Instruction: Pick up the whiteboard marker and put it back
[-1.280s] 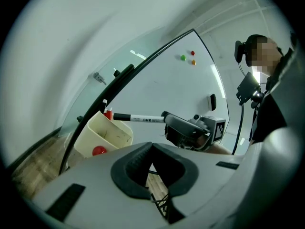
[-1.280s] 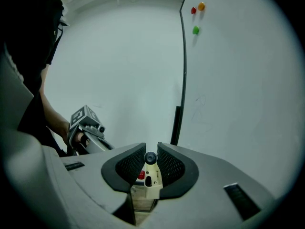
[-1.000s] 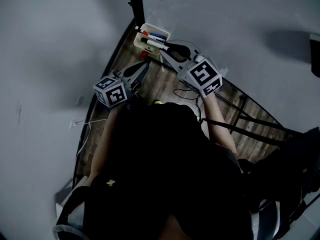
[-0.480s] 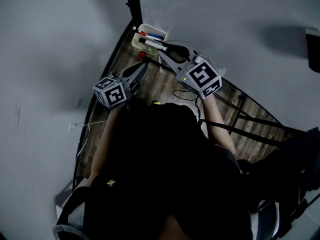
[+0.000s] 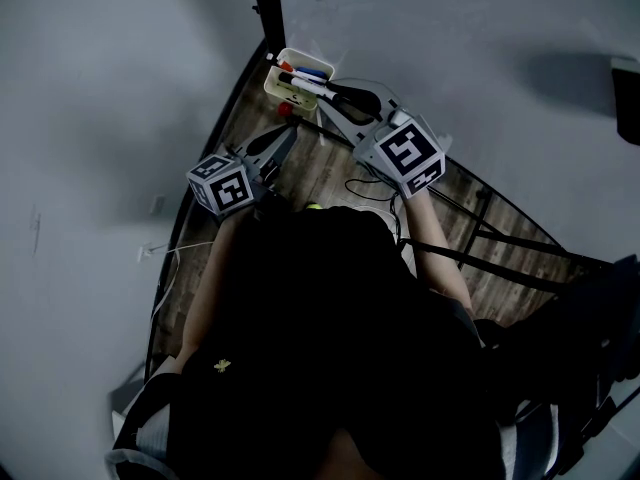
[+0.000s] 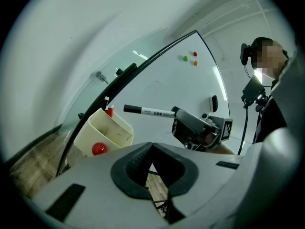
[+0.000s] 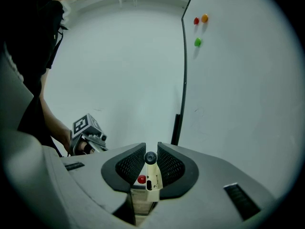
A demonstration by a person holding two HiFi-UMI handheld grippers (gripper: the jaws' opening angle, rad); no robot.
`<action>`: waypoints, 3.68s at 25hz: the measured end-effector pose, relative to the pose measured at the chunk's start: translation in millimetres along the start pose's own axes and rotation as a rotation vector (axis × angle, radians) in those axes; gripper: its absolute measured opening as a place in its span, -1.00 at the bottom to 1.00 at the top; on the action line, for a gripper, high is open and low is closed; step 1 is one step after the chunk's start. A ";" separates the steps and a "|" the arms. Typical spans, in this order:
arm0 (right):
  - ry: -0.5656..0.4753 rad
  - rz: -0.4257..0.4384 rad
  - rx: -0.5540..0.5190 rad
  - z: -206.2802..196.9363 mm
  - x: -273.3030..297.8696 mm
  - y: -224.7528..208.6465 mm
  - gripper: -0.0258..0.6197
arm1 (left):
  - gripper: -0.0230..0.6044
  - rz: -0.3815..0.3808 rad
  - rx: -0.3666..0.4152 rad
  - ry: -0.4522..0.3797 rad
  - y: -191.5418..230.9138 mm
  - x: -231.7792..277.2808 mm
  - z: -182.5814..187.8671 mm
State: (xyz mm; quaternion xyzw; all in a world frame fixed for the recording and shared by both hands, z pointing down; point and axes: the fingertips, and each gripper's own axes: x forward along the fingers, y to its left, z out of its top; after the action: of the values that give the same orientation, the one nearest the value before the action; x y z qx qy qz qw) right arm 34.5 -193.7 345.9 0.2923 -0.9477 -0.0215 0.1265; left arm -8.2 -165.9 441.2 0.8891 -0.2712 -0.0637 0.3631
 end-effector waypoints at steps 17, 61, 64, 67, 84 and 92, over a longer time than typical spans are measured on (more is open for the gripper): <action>-0.019 -0.091 -0.009 1.0 -2.8 -16.3 -0.67 | -0.91 -0.019 0.004 0.012 -0.6 -8.0 -2.5; 0.100 -0.117 0.131 -54.2 42.1 -51.0 -0.67 | -0.91 0.004 -0.081 0.045 20.4 -20.5 16.9; 0.107 -0.116 0.139 -60.8 44.3 -52.4 -0.67 | -0.91 0.010 -0.083 0.050 21.6 -22.0 15.3; 0.118 -0.110 0.148 -67.6 46.7 -52.9 -0.67 | -0.91 0.015 -0.091 0.063 20.7 -22.1 14.6; 0.118 -0.108 0.182 -84.7 58.9 -53.9 -0.67 | -0.91 0.040 -0.105 0.073 20.9 -30.3 10.6; 0.122 -0.121 0.196 -89.3 54.7 -56.2 -0.67 | -0.91 0.033 -0.108 0.082 18.8 -28.5 8.0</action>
State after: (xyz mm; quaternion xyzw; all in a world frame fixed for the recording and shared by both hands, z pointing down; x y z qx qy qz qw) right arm 44.3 -267.8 438.2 0.3609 -0.9163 0.0815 0.1531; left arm -42.9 -166.8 445.8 0.8655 -0.2669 -0.0359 0.4223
